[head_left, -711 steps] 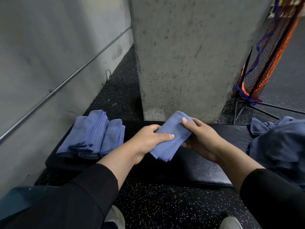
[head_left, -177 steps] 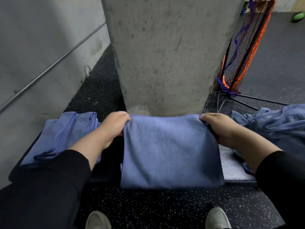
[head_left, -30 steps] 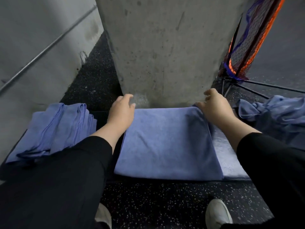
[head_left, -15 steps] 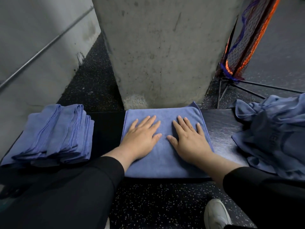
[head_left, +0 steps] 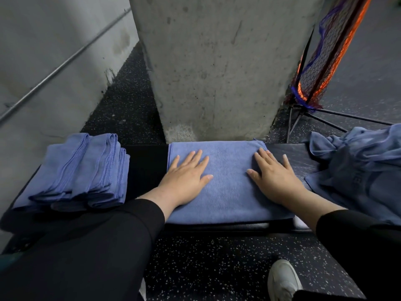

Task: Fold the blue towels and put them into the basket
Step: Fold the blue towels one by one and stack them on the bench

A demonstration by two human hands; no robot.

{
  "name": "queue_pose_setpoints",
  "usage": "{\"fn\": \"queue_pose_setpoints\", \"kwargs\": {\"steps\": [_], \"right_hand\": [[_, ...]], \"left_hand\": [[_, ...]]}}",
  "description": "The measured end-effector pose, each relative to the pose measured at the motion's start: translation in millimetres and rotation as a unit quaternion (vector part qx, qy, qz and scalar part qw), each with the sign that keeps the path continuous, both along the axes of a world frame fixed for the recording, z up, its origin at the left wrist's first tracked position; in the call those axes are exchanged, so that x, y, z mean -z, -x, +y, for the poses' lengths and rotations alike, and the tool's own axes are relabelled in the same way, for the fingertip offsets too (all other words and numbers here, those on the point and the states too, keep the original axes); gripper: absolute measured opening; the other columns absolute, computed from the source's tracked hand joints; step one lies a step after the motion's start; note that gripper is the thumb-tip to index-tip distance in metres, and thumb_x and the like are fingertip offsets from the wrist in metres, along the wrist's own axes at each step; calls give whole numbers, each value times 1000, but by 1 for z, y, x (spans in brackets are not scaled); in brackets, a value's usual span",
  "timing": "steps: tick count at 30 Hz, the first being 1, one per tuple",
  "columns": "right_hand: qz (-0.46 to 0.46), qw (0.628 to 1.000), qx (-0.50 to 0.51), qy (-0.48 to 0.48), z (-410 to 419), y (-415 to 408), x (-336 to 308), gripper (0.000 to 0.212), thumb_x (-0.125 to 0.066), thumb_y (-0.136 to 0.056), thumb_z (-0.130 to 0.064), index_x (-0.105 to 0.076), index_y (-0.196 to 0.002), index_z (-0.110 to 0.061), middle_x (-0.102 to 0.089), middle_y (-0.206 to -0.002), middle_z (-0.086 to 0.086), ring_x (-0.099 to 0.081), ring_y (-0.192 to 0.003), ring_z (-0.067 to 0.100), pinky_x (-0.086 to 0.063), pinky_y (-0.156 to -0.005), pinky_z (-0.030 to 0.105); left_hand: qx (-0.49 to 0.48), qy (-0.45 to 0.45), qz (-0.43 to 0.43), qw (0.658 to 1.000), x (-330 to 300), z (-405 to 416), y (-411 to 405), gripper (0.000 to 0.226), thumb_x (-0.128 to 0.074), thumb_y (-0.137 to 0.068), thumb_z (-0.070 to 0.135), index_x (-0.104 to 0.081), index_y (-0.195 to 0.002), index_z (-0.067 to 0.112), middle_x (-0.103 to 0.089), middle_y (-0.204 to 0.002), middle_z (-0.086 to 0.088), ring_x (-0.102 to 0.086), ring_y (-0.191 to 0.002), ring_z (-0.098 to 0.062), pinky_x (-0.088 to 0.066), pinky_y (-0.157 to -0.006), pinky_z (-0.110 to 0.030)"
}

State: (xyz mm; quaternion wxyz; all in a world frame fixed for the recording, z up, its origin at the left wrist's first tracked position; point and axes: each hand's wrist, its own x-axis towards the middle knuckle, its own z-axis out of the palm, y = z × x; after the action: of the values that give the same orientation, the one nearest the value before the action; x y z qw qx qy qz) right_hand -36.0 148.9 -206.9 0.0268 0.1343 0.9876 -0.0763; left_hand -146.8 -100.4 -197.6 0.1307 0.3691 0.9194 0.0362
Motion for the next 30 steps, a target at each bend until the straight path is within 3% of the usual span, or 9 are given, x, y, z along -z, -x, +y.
{"fn": "queue_pose_setpoints", "kwargs": {"steps": [3,5,7,12,16,19,23,28,30], "right_hand": [[87,990,-104,27,-6,-13,-8,56,-32,-98,-58,-57,-133,-22,-52,-145,-5,-47,-137,19,-25,-117,51],[124,974,-187,39,-9,-28,-13,44,-39,-96,-59,-65,-110,-26,-62,-116,-9,-62,-107,20,-47,-95,44],[114,962,-244,37,-12,-43,-16,38,-47,-94,-62,-64,-104,-30,-59,-109,-11,-60,-99,16,-47,-84,39],[85,947,-310,15,-16,-68,-14,41,-55,-90,-64,-62,-113,-31,-57,-125,-9,-58,-110,17,-48,-91,40],[109,929,-352,-24,-22,-72,-15,32,-60,-88,-52,-63,-109,-28,-59,-122,-7,-59,-105,18,-50,-83,38],[140,925,-349,-50,-32,-70,-12,18,-57,-90,-40,-65,-95,-24,-63,-106,-5,-61,-90,21,-50,-71,37],[152,955,-255,11,-45,-62,-16,22,-47,-92,-35,-58,-87,-17,-60,-82,-2,-57,-77,25,-48,-66,43],[117,982,-139,52,-42,-54,-18,18,-46,-98,-38,-51,-99,-21,-64,-89,1,-58,-84,27,-47,-67,41],[136,978,-157,32,-37,-56,-16,22,-41,-98,-40,-52,-96,-21,-63,-84,0,-58,-81,28,-48,-65,41]], "left_hand": [[27,-4,16,1000,-6,-8,-10,63,-25,-105,53,-11,-161,27,5,-169,5,9,-154,-8,3,-126,-46],[62,-19,30,997,-10,-14,-22,61,-29,-105,52,-17,-160,28,-1,-169,6,3,-154,-7,1,-126,-42],[105,-36,35,993,-16,-21,-37,59,-31,-105,52,-22,-159,29,-6,-169,8,-2,-154,-6,-1,-126,-38],[199,-48,47,978,-18,-33,-68,55,-30,-104,53,-41,-152,29,-28,-164,8,-24,-151,-10,-16,-123,-35],[232,-90,105,963,-13,-34,-78,50,-30,-100,54,-70,-114,26,-62,-135,4,-57,-123,-18,-46,-102,-38],[225,-75,99,966,-16,-27,-83,53,-26,-99,59,-67,-103,26,-61,-116,8,-55,-108,-17,-45,-93,-36],[177,-55,79,980,-21,-12,-90,50,-38,-95,64,-63,-113,24,-55,-115,7,-49,-107,-16,-42,-94,-37],[40,-98,62,992,-25,-7,-85,8,-54,-96,29,-54,-99,22,-45,-99,7,-50,-107,-21,-38,-90,-35],[13,-88,62,994,-26,-16,-75,10,-54,-92,20,-58,-101,22,-46,-98,9,-50,-107,-20,-38,-92,-37]]}}
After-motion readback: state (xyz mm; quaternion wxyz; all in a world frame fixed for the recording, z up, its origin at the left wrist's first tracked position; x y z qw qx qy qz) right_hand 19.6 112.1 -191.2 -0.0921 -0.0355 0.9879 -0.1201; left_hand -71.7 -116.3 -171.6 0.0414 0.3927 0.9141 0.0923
